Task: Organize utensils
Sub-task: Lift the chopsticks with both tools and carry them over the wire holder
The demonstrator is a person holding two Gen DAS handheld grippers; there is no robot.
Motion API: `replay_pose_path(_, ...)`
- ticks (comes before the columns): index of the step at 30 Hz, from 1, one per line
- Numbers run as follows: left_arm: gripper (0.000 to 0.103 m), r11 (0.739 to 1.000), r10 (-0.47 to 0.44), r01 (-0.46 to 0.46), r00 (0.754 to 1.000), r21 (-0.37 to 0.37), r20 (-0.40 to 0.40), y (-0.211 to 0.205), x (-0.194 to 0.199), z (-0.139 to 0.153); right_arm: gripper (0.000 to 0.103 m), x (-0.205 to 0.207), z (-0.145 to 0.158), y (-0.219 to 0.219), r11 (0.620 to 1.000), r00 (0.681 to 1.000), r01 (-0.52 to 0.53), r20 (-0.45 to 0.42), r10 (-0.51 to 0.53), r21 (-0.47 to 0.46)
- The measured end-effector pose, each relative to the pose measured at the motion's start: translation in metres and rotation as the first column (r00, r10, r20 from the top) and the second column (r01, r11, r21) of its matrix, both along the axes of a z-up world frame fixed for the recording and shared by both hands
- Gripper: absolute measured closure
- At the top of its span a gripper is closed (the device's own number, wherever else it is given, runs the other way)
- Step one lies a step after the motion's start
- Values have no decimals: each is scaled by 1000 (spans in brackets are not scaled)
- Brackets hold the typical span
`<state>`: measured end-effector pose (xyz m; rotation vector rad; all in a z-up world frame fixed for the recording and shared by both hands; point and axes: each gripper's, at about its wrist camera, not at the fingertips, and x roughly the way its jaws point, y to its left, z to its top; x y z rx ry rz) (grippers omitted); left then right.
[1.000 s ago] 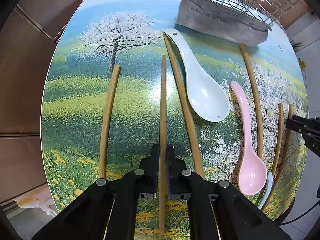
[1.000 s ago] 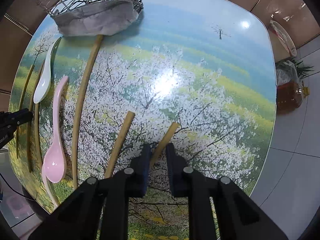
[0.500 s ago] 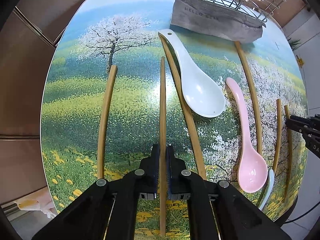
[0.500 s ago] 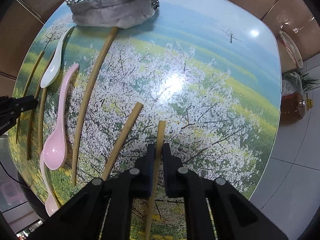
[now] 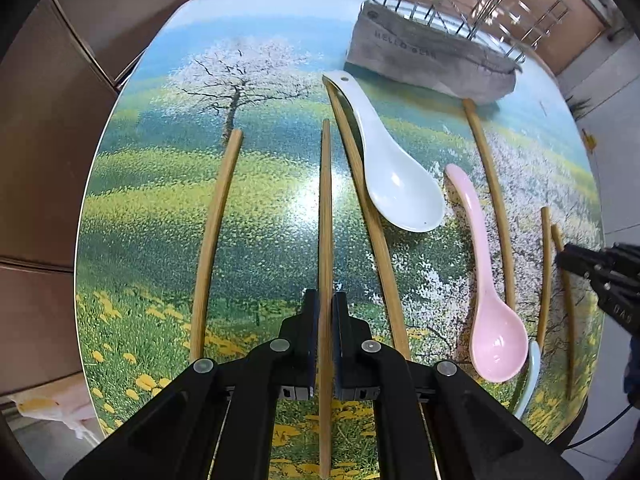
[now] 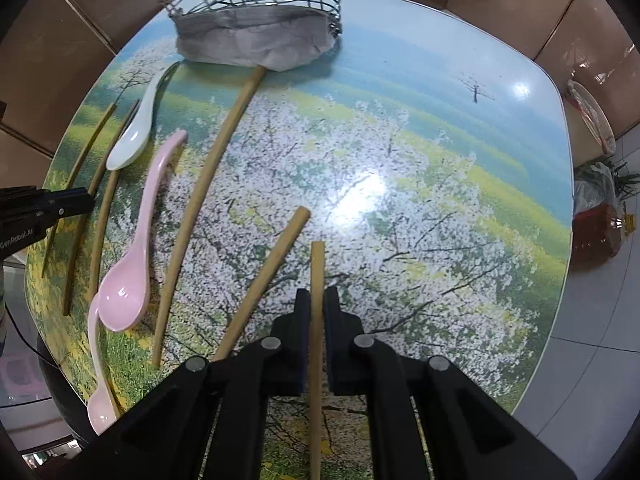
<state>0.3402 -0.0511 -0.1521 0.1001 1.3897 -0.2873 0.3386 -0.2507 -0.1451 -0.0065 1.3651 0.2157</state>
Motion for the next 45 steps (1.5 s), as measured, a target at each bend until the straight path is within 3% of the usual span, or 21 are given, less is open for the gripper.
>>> replay_pose_path(6, 98, 999, 15, -14, 999, -36, 37, 23, -15, 23, 97, -25, 18, -3, 998, 998, -11, 62, 8, 57)
replay_pose_path(16, 98, 997, 28, -18, 990, -77, 138, 43, -45, 70, 97, -69, 76, -19, 991, 977, -23, 211, -5, 134)
replay_pose_path(24, 98, 981, 74, -19, 957, -195, 279, 45, -69, 135, 97, -74, 143, -13, 980, 932, -44, 362, -30, 196)
replay_pose_path(28, 98, 955, 113, 7, 915, -295, 388, 42, -66, 191, 97, -68, 201, -6, 974, 868, -64, 493, -54, 219)
replay_pose_path(34, 98, 915, 162, 74, 833, -397, 529, 25, -43, 255, 97, -43, 270, 8, 964, 743, -104, 664, -89, 245)
replay_pose_path(39, 98, 888, 223, 105, 753, -448, 619, 12, -7, 275, 97, -7, 302, 18, 959, 614, -130, 780, -122, 252)
replay_pose_path(41, 98, 887, 236, 120, 711, -445, 663, 6, 8, 280, 97, 6, 312, 18, 960, 575, -130, 807, -130, 247)
replay_pose_path(45, 98, 882, 257, 140, 656, -449, 710, -5, 43, 281, 97, 41, 321, 17, 961, 496, -131, 855, -150, 244)
